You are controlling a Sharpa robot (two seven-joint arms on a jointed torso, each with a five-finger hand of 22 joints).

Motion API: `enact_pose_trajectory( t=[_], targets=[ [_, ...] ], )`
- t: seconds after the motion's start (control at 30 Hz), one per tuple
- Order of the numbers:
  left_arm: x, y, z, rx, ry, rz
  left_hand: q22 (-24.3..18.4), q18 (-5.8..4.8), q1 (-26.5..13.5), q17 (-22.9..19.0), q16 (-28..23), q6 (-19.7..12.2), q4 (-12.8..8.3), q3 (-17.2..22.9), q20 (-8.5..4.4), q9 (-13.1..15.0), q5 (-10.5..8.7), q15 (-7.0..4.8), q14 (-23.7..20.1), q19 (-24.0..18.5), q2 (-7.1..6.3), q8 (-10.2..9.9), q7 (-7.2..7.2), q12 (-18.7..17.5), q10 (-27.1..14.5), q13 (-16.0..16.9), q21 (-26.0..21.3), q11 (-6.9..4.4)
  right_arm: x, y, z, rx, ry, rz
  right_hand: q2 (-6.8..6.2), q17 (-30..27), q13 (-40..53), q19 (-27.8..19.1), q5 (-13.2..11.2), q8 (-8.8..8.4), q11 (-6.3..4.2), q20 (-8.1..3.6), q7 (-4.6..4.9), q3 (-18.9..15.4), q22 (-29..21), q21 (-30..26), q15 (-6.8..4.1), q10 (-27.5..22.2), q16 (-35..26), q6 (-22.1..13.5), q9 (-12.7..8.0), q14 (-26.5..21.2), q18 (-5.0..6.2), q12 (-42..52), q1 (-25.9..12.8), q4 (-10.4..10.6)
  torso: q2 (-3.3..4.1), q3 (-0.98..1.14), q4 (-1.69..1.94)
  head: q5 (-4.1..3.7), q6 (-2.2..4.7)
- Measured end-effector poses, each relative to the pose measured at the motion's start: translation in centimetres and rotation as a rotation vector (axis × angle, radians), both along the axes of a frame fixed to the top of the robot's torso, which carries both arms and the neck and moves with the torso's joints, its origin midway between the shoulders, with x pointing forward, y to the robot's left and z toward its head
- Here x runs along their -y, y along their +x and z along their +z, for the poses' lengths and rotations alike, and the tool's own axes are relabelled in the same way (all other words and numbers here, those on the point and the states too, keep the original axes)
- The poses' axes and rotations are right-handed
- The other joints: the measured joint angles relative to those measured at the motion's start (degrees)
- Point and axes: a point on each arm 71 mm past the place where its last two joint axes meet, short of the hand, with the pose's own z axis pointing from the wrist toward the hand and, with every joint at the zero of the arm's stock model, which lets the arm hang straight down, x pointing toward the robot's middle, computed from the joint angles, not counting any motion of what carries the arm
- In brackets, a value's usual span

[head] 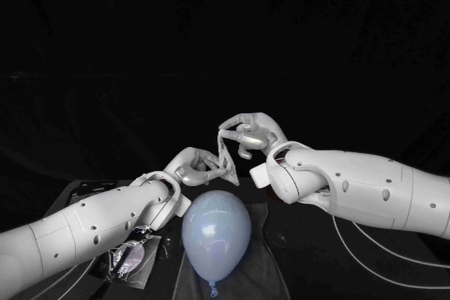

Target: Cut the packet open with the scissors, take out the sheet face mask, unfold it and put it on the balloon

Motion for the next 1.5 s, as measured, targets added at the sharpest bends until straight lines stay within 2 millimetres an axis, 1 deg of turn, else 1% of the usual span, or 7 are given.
enact_pose_trajectory(
  t=[0.27, 0.43, 0.77, 0.87, 1.23, 1.37, 1.5],
  targets=[
    [0.2, -0.2, 0.1, 0.004, -0.009, -0.012, 0.59, -0.05, 4.19, 0.04, 0.0, 3.02, -0.24, 2.83, -0.52, -0.23, 0.0, -0.42, 0.42, -0.14, 5.54, 0.5, -1.46, 0.0, 0.93, 0.02, 0.49, -0.93, -0.1, 0.0, 0.0, -0.002, -0.001, 0.002, 0.0, 0.02, 0.09, 0.0, 0.0, 0.0, 0.0, 0.0, -0.08, 0.0, -0.03, 0.0, 0.0, 0.0, 0.0, -0.09, 0.1, 0.0, 0.0, 0.0, 0.0, 0.0, 0.0, 0.02, 0.0, 0.07, -0.04],
    [0.1, -0.4, 0.2, 0.011, -0.024, -0.02, 2.35, -0.06, 6.69, 4.05, 0.84, 3.74, -1.22, 5.38, -1.33, -0.37, -0.02, -1.34, 2.35, 0.91, 8.04, 0.83, -1.71, -0.45, 1.51, -0.21, 3.02, -1.5, 0.4, 0.4, -0.1, -0.003, -0.004, -0.012, 0.0, 0.05, 0.09, 0.0, 0.0, 0.0, 0.0, 0.0, -0.08, 0.0, -0.02, 0.0, 0.0, 0.0, -0.05, -0.09, 0.1, 0.0, 0.0, 0.0, 0.0, 0.0, 0.01, 0.03, 0.01, 0.14, 0.02],
    [-0.4, -0.8, 0.5, 0.02, -0.051, -0.028, 3.29, -0.45, 7.69, 4.47, 0.84, 3.89, -1.87, 7.66, -1.33, -0.02, -0.24, -1.34, 2.35, 0.91, 9.03, 1.28, -1.5, -1.53, 1.69, -0.57, 3.72, -1.32, 1.7, 1.5, -0.2, 0.0, -0.014, -0.058, 0.0, 0.04, 0.05, 0.0, 0.0, -0.03, 0.0, 0.0, -0.15, 0.0, 0.01, 0.0, 0.0, 0.0, -0.08, -0.17, 0.03, 0.0, 0.0, 0.0, 0.0, 0.0, 0.03, 0.05, -0.04, 0.14, -0.3],
    [-0.5, -0.9, 0.5, 0.02, -0.057, -0.029, 3.29, -0.46, 7.78, 3.76, 0.84, 3.03, -1.63, 8.82, -1.35, 0.04, -0.25, -1.2, 2.21, 0.87, 9.15, 1.28, -0.72, -2.36, 1.68, -0.87, 3.71, -1.31, 2.3, 1.9, -0.2, 0.001, -0.017, -0.076, 0.0, 0.04, 0.05, 0.0, 0.0, -0.07, 0.0, 0.0, -0.06, 0.0, 0.02, 0.0, 0.0, 0.0, -0.12, -0.08, 0.05, 0.0, 0.0, 0.0, 0.0, 0.0, 0.03, 0.05, -0.04, -0.11, -0.34],
    [-1.3, -0.8, 0.5, 0.01, -0.063, -0.024, 2.94, -0.48, 6.66, 1.54, 0.75, 1.86, -0.48, 10.31, -0.9, -0.35, -0.26, -0.31, 0.88, -0.79, 10.27, 0.79, -0.3, -3.37, 1.28, -1.2, 2.65, -0.67, 3.6, 2.7, -0.3, 0.0, -0.026, -0.117, 0.0, 0.0, 0.16, 0.0, 0.0, -0.16, 0.0, 0.0, 0.03, 0.0, 0.0, 0.0, 0.0, 0.0, 0.04, 0.01, 0.14, 0.0, 0.0, -0.01, 0.0, 0.0, 0.03, 0.02, -0.01, -0.48, -0.56],
    [-1.3, -0.8, 0.4, 0.004, -0.062, -0.028, 2.94, -0.49, 6.41, 1.1, 0.54, 2.23, -0.54, 10.71, -1.01, -0.36, -0.26, -0.31, 0.48, -1.08, 10.03, 0.79, -0.68, -3.75, 1.36, -1.24, 2.59, -0.59, 3.9, 2.8, -0.3, 0.0, -0.028, -0.126, 0.0, 0.01, 0.11, 0.0, 0.0, 0.04, 0.0, 0.0, 0.03, 0.0, -0.01, 0.0, 0.0, 0.0, 0.04, 0.01, 0.12, 0.0, 0.0, -0.01, 0.0, 0.0, 0.01, 0.02, -0.01, -0.51, -0.64],
    [-1.4, -0.8, 0.3, -0.007, -0.058, -0.03, 2.94, -0.5, 3.68, 0.87, 0.54, 2.95, 0.13, 10.34, -0.7, -0.16, -0.26, -0.1, 0.27, -1.4, 9.62, 1.51, -0.89, -4.28, 1.57, -1.4, 2.46, -0.39, 4.2, 3.0, -0.3, 0.0, -0.03, -0.134, 0.0, 0.01, 0.08, 0.0, 0.0, 0.04, 0.0, 0.0, 0.03, 0.0, -0.03, 0.0, 0.0, 0.0, 0.04, 0.01, 0.08, 0.0, 0.0, -0.01, 0.0, 0.0, 0.01, 0.02, -0.01, -0.54, -0.82]
  ],
)
